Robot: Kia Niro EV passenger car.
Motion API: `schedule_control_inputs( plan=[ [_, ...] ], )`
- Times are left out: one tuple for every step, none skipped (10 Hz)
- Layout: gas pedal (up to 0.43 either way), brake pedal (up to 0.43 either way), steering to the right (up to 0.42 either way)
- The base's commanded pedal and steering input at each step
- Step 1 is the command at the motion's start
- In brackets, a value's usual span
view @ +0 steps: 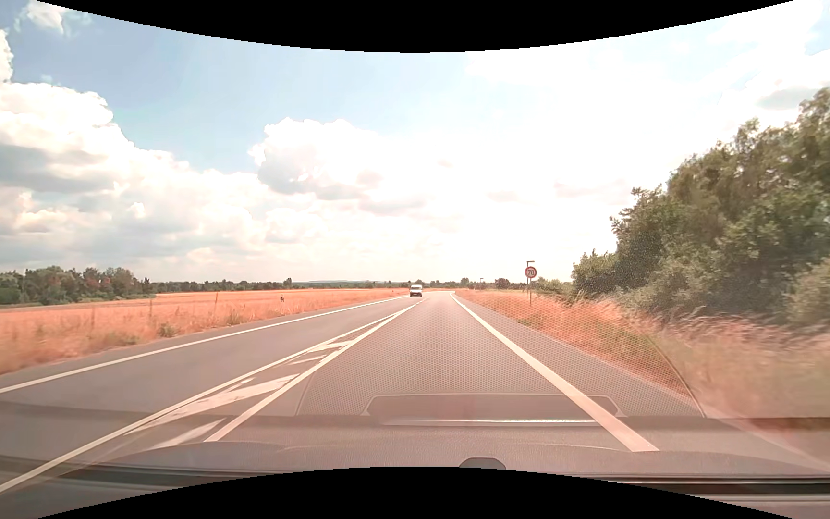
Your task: Follow the waypoints while adhering to traffic rules and regulations
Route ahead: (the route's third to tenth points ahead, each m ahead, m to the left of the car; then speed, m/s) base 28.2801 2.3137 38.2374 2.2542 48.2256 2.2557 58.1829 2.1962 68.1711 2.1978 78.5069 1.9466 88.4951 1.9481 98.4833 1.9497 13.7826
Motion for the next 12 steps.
schedule_control_inputs(
  plan=[
    [0.197, 0.0, -0.003],
    [0.197, 0.0, -0.003],
    [0.197, 0.0, -0.003],
    [0.22, 0.0, -0.004],
    [0.22, 0.0, -0.003],
    [0.22, 0.0, -0.004],
    [0.22, 0.0, -0.004],
    [0.22, 0.0, -0.004],
    [0.228, 0.0, -0.004],
    [0.228, 0.0, -0.004],
    [0.228, 0.0, -0.004],
    [0.24, 0.0, -0.003]
  ],
)
